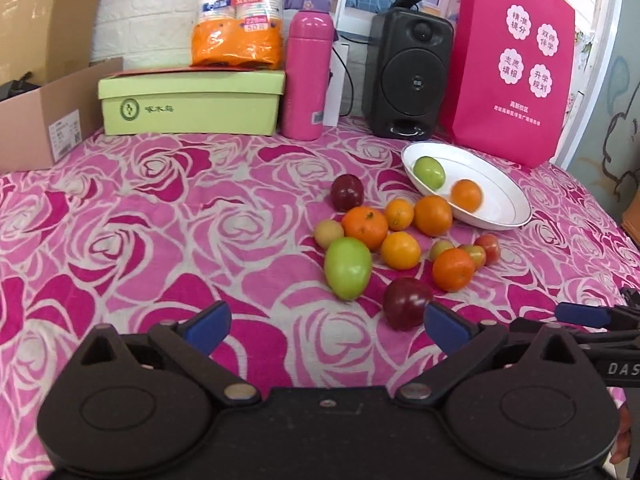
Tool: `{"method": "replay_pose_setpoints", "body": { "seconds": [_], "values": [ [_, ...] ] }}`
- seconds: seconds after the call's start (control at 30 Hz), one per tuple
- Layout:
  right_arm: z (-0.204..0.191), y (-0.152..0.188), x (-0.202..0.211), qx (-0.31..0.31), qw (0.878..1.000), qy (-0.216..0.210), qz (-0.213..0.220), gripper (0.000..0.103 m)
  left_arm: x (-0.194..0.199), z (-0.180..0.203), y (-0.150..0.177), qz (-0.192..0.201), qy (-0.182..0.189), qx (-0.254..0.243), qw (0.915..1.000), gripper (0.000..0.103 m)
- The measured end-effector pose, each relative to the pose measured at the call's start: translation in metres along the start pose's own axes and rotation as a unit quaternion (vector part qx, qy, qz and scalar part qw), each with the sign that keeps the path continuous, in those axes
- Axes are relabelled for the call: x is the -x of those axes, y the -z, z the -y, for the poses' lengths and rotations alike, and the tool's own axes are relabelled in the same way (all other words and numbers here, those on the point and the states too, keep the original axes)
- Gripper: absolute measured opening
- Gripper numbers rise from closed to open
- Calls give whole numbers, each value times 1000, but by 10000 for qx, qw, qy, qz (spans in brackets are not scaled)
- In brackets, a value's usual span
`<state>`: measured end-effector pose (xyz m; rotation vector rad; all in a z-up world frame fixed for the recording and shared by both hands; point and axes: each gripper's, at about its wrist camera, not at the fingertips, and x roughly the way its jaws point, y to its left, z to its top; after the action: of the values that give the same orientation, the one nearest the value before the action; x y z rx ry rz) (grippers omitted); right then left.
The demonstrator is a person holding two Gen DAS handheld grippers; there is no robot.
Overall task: Organize fruits
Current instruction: 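Move both open tools back to the fruit pile, then close the right tool on a large orange while the left grasps a dark red plum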
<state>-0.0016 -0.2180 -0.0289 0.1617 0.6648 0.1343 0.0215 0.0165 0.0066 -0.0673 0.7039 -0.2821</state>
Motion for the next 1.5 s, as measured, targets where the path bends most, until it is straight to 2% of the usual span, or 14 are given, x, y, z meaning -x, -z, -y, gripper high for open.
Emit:
{"method": "replay_pose_setpoints", "body": {
  "seconds": [0.13,0.43,0.57,0.93,1.03,1.1,1.17,1.5],
  "values": [
    [2,-4,-6,-12,10000,-40,0,103,-3,5,-2,47,86,-26,9999,103],
    [-1,-17,-21,117,9996,-267,-23,103,-13,9,1,-184,562,5,9982,103],
    [-8,-21,-31,203,9989,-413,-51,93,-12,3,-1,-287,742,234,9966,103],
    [-18,-28,-56,290,9983,-502,-115,76,-14,2,-2,-378,831,295,9954,103],
    [-18,-28,-60,273,9987,-428,-95,71,-16,4,-2,-431,889,263,9948,96],
    [-17,-27,-63,231,9990,-372,-105,64,-18,6,-2,-441,902,227,9947,95],
    [-15,-25,-63,166,9990,-397,-85,63,-21,9,-3,-450,877,161,9950,89],
    [-4,-18,-42,200,9991,-358,-118,62,-39,27,-4,-489,824,-113,9953,87]
  ]
}}
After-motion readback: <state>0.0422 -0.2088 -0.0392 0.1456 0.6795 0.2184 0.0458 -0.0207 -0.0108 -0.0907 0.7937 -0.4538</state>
